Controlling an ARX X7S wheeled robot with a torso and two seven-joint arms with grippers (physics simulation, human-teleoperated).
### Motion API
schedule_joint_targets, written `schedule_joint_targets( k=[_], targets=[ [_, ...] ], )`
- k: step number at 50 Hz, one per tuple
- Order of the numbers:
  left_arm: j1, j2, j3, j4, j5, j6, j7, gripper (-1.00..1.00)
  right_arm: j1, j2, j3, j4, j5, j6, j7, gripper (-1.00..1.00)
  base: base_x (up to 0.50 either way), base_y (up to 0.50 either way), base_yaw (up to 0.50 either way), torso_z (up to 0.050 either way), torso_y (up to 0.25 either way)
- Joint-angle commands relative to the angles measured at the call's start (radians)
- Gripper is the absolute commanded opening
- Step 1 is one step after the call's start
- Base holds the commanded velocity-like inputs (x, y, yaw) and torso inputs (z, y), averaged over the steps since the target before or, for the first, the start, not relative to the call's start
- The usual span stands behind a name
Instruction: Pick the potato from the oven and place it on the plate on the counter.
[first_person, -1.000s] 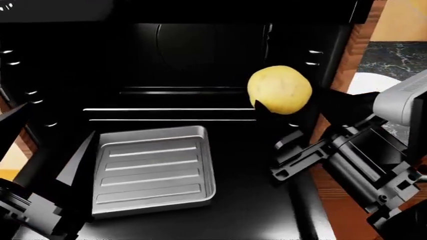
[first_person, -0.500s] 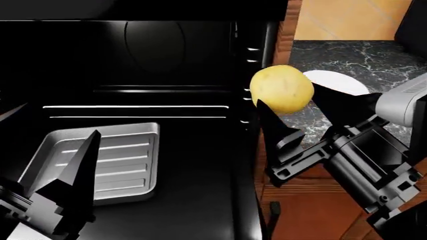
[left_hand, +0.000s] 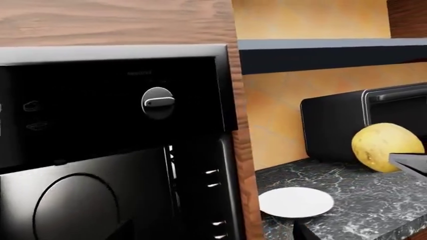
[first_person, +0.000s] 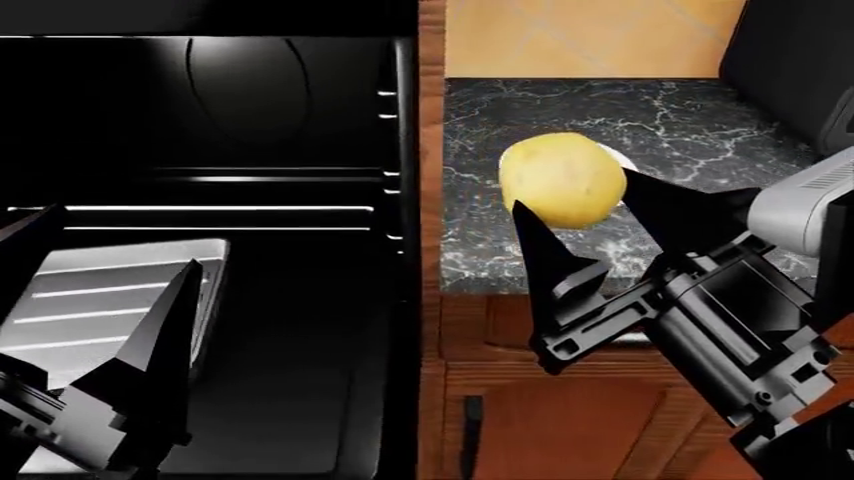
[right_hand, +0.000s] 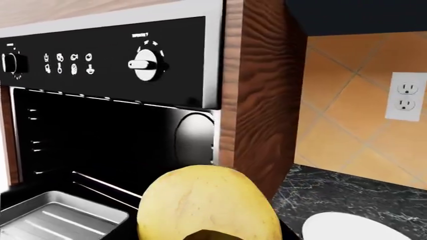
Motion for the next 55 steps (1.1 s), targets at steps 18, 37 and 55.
schedule_joint_targets(
  k=[18,37,55],
  targets=[
    [0.000,0.001,0.009,-0.007,0.010,0.008,0.006,1.00,0.007,-0.006,-0.014,0.000,-0.039,0.000,-0.023,-1.00,-0.05,-0.41,0.00,0.000,0.000],
    [0.002,-0.003,0.012,0.002,0.011,0.011,-0.003,1.00,0.004,-0.010,-0.021,-0.004,-0.056,-0.008,-0.021,-1.00,-0.04,-0.41,0.00,0.000,0.000],
    [-0.002,-0.011,0.013,0.005,0.006,0.018,-0.005,1.00,0.038,-0.016,-0.039,-0.005,-0.072,-0.009,-0.027,-1.00,0.03,-0.03,0.00,0.000,0.000]
  ],
)
